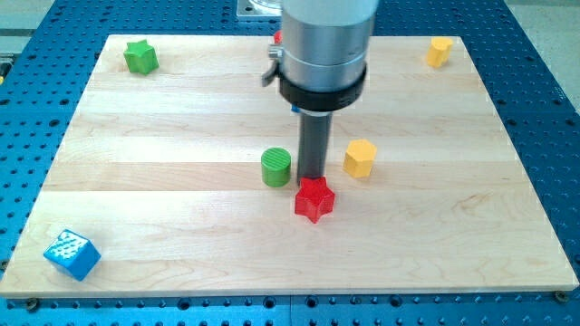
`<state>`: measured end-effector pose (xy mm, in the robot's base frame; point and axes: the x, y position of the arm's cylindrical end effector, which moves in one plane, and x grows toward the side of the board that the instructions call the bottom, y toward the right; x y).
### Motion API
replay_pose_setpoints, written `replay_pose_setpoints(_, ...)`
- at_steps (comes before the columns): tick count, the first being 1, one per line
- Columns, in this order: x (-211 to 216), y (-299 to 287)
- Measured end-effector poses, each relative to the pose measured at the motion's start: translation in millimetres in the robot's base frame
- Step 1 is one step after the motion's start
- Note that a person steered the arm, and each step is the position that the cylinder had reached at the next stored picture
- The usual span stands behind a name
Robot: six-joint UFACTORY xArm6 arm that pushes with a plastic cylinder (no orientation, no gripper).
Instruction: Move the red star to the bottom right
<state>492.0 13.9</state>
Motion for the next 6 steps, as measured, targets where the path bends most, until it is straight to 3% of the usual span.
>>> replay_pose_setpoints(1,5.0,-36.0)
replay_pose_setpoints(2,35.2,-27.3)
replay_pose_setpoints(6,36.7,158.3)
